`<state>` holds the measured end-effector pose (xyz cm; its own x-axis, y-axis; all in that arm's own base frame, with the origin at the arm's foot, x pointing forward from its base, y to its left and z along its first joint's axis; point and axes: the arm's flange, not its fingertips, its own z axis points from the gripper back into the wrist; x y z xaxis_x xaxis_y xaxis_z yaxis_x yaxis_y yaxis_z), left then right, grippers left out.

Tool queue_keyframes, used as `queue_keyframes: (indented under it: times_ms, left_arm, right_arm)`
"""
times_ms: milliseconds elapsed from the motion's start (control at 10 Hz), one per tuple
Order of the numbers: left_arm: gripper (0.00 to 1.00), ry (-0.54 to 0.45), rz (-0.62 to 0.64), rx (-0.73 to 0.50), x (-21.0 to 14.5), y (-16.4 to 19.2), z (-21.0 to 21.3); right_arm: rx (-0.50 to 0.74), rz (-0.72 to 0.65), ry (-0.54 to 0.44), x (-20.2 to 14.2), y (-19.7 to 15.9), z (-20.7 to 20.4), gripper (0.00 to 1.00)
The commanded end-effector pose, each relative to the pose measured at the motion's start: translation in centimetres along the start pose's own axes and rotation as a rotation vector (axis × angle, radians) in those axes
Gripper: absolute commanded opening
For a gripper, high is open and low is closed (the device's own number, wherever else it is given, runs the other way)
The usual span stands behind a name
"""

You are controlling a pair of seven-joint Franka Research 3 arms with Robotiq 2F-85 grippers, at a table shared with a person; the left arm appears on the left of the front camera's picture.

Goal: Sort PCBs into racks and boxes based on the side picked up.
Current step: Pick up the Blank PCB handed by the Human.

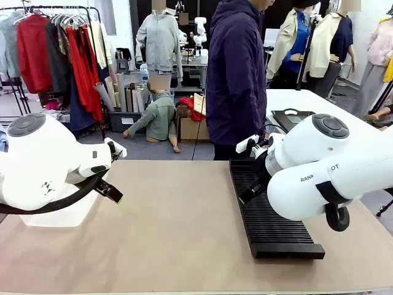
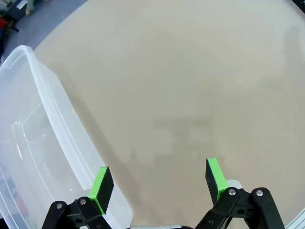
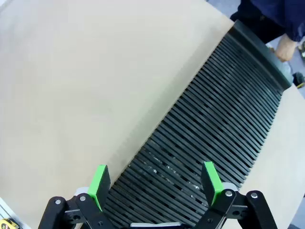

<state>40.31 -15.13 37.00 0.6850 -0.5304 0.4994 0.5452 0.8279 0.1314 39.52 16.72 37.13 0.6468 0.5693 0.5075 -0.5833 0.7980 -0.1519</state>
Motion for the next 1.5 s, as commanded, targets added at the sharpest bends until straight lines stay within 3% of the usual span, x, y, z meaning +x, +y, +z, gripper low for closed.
queue_keyframes:
  times_ms: [0, 600, 1000, 1400]
  left_arm:
    - [1.0, 0.0, 0.0, 0.0, 0.0, 0.0, 0.0]
    - [1.0, 0.0, 0.0, 0.0, 0.0, 0.0, 0.0]
    - [1.0, -0.006, 0.063, -0.078, 2.7, 2.0, 1.5]
    - [1.0, 0.072, 0.142, -0.19, 6.3, 5.6, 3.8]
  right_arm:
    - [0.0, 0.0, 0.0, 0.0, 0.0, 0.0, 1.0]
    - [0.0, 0.0, 0.0, 0.0, 0.0, 0.0, 1.0]
    - [0.04, -0.075, -0.009, 2.1, -2.2, 2.6, 1.0]
    - [0.151, -0.197, 0.012, 5.5, -5.1, 6.4, 1.0]
